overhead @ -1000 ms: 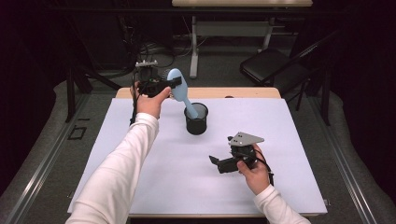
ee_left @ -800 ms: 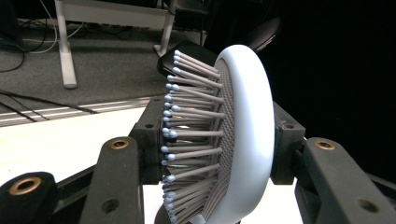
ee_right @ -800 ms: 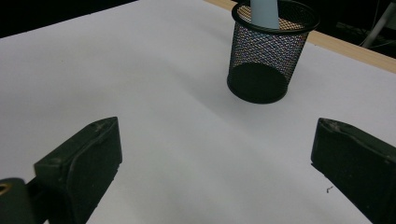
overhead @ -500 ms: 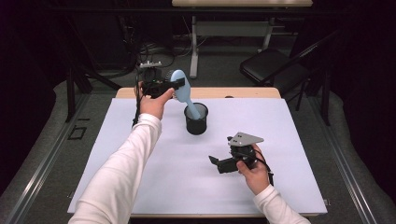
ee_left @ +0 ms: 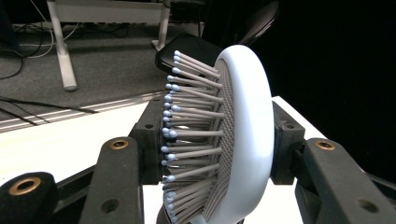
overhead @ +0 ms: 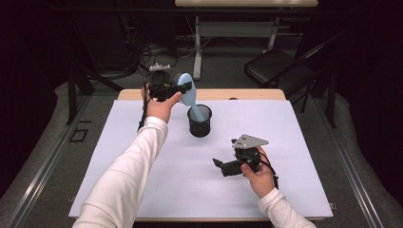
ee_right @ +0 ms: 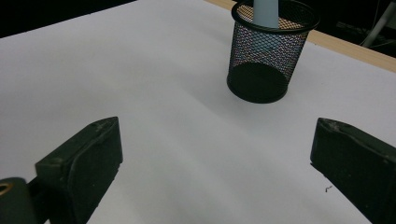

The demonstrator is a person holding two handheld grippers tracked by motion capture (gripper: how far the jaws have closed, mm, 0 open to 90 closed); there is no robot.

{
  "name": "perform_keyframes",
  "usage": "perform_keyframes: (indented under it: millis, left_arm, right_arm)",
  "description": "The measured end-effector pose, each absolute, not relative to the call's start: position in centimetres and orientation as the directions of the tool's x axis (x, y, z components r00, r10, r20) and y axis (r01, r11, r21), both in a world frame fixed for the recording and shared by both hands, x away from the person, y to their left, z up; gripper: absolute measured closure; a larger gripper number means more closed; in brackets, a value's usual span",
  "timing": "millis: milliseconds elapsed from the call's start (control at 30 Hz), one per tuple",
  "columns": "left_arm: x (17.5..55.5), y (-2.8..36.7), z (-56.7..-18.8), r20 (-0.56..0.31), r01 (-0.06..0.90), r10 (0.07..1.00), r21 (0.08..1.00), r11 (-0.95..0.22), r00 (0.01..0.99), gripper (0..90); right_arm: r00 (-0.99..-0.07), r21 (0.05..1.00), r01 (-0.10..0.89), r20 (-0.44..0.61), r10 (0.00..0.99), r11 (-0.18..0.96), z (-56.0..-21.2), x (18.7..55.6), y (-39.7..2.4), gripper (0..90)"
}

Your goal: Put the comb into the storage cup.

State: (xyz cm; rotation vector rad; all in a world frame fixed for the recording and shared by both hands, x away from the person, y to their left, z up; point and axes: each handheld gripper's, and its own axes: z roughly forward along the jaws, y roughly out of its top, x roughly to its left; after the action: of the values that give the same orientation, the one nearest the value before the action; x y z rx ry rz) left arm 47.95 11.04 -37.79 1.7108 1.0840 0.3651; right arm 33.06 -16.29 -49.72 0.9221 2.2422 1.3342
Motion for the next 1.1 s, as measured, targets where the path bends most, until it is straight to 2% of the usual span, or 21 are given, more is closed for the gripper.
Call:
perform_keyframes:
  millis: [1100]
  left_arm:
    - [48.3, 10.5, -40.3, -0.243, 0.501, 0.802, 0.862, -0.08, 0.546, 50.5]
  right_arm:
    - [-0.719, 0.873, 0.35, 0.017, 0.695, 0.341, -50.0, 33.2, -16.2, 2.0]
